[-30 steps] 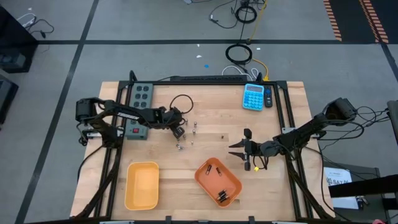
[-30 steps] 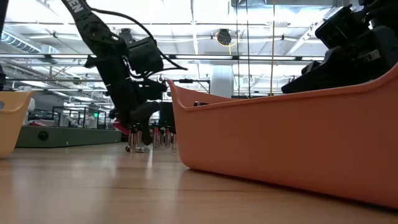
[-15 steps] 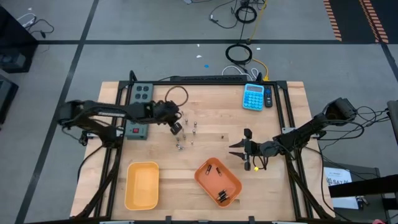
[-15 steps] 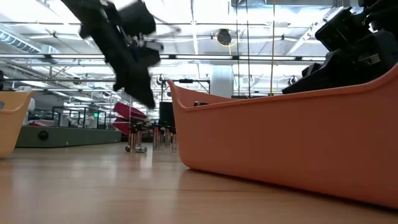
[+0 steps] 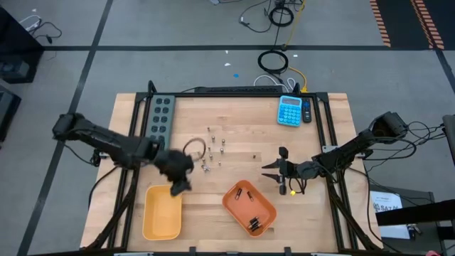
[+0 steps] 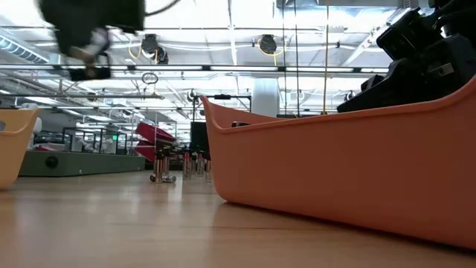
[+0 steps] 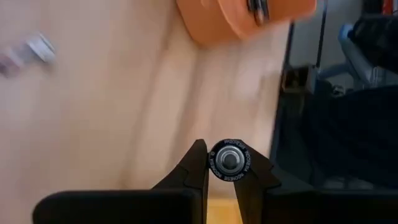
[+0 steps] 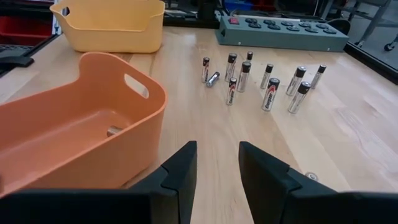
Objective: Sort batteries
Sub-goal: Put the silver battery into the yellow bin
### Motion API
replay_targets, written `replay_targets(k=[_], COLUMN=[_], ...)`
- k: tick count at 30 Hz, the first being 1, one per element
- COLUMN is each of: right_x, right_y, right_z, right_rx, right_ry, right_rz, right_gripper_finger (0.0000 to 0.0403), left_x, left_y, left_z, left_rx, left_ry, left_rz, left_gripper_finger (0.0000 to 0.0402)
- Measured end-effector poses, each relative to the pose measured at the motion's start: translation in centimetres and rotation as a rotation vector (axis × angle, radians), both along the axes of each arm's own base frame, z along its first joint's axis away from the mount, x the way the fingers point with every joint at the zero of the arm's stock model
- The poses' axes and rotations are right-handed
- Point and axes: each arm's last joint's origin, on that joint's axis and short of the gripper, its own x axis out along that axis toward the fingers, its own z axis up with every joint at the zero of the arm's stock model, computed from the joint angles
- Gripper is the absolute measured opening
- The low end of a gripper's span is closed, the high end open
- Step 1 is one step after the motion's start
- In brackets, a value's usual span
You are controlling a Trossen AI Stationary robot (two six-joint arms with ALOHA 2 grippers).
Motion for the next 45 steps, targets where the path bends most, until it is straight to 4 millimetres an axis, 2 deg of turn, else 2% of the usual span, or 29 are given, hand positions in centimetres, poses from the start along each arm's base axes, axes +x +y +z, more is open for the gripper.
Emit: replay_targets(k=[6,11,16,20,24,27,30,34,36,39,43,45], right_x=[0.0,0.1,0.1,0.1,0.1,0.1,0.1,0.1,0.1,0.1,0.1,0.1], right_y=[0.0,0.0,0.0,0.0,0.0,0.0,0.0,0.0,0.0,0.0,0.0,0.0], right_z=[0.1,0.2,0.2,0.2,0.2,0.2,0.2,0.2,0.2,0.2,0.2,0.2], right_rx=[0.016,0.026,0.038,0.046,0.053,0.05,0.045,0.034,0.028,0.026,0.024,0.017], right_ry=[-0.007,-0.019,-0.027,-0.028,-0.028,-0.028,-0.028,-0.027,-0.027,-0.027,-0.022,-0.018], right_rz=[-0.006,-0.008,-0.01,-0.012,-0.014,-0.012,-0.011,-0.007,-0.006,-0.005,-0.001,0.002], right_gripper_finger=[0.0109,0.0109,0.0109,0.0109,0.0109,0.0109,0.0109,0.0109,0.0109,0.0109,0.0109,0.0109], left_x=[-2.0,-4.2,-5.4,-5.2,-4.8,-3.7,-2.2,-0.5,0.1,1.0,2.2,3.1], left_y=[-5.1,-7.8,-8.4,-8.6,-8.7,-8.7,-7.9,-5.5,-3.7,-0.8,2.9,4.5], left_z=[-0.8,-2.6,-4.6,-4.9,-4.1,-2.0,0.4,2.4,2.4,2.1,1.7,1.9], left_rx=[-0.012,0.036,0.18,0.182,0.067,0.036,0.138,0.454,0.621,0.768,0.884,0.873], left_ry=[0.134,0.344,0.483,0.484,0.499,0.37,0.155,-0.074,-0.096,-0.044,-0.023,-0.061], left_rz=[0.06,0.144,0.253,0.255,0.213,0.173,0.146,0.213,0.257,0.299,0.309,0.281], left_gripper_finger=[0.005,0.0051,0.0097,0.0128,0.0135,0.0137,0.0137,0.0138,0.0138,0.0139,0.0139,0.0139])
